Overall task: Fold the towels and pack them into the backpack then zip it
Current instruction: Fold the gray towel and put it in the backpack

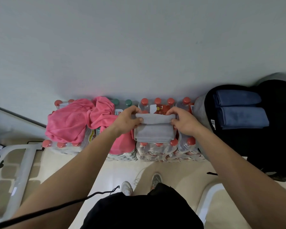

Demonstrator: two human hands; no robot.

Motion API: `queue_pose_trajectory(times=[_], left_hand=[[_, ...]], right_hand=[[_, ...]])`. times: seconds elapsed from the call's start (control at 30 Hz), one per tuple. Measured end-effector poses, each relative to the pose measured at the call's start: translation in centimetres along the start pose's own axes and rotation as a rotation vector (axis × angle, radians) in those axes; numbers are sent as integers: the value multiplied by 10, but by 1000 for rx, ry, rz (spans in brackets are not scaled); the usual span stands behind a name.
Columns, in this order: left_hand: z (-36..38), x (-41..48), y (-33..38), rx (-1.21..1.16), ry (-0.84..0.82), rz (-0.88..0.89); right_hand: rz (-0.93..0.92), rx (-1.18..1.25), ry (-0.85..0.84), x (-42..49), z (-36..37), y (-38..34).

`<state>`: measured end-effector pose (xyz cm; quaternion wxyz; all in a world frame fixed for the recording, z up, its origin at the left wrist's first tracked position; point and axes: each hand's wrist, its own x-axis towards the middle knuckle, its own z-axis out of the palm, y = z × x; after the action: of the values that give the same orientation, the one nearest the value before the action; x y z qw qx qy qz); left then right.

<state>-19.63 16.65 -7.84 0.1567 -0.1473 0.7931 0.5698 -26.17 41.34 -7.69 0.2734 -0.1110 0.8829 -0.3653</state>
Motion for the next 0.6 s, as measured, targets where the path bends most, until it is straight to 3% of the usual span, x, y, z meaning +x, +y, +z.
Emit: queue_pose_trajectory(times=[0.13,0.3,0.6], left_hand=[[-3,-12,-17,211,-34,151],[-1,-24,-31,249,-117,192],[7,-32,-36,307,-66,261]], right_hand=[[-129,-99,82,-30,17,6],[-182,-170,146,-51,39,15],[-226,-407,258,-59,63,11]])
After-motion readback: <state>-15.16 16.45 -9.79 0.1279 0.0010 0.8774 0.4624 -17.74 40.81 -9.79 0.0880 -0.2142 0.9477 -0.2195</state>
